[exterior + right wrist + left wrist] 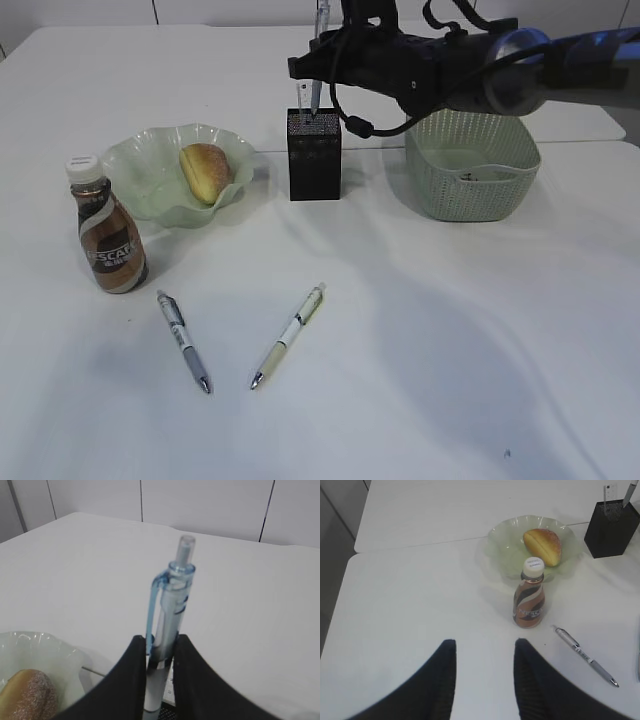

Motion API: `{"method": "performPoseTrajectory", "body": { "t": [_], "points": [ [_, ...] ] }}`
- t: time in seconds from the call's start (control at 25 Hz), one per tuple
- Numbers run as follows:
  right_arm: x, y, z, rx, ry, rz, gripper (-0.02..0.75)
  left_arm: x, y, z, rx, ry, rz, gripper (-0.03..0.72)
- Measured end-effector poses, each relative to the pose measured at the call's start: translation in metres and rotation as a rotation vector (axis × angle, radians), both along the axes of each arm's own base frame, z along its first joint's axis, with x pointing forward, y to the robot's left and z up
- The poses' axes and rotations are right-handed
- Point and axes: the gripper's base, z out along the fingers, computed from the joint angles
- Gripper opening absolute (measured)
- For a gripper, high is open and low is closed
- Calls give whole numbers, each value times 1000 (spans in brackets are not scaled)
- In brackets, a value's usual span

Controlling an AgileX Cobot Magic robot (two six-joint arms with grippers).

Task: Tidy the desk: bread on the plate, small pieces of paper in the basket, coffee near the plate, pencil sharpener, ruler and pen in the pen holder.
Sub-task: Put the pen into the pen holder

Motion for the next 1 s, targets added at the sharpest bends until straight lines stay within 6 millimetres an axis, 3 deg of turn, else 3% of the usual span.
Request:
{"method": "performPoseTrajectory", "body": {
  "t": [1.0],
  "points": [
    [7,-6,-31,-33,93,-16,146,1,0,2,8,-22,1,268]
  ]
}}
